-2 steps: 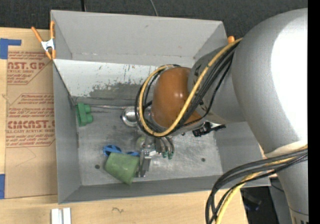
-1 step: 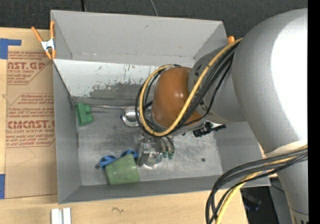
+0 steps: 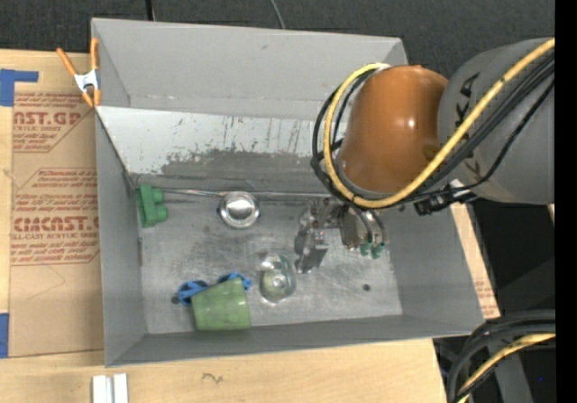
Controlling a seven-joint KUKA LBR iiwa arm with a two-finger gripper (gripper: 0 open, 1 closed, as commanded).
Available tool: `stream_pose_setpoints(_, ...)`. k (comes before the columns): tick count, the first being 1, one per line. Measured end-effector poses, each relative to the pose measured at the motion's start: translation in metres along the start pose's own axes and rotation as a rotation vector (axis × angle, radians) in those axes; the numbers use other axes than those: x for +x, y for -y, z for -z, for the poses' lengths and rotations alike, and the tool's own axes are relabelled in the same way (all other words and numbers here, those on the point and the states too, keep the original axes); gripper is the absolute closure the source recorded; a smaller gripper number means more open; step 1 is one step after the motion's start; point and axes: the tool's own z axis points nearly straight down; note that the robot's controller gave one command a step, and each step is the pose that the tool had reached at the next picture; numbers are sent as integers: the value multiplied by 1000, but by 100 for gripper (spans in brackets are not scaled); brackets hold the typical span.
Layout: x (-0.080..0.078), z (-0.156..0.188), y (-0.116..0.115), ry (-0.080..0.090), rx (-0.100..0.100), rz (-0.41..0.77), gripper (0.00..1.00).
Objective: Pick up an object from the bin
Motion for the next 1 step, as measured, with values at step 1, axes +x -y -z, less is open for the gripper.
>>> stream_pose_setpoints(1, 1, -5, -1, -6, 0, 1, 0)
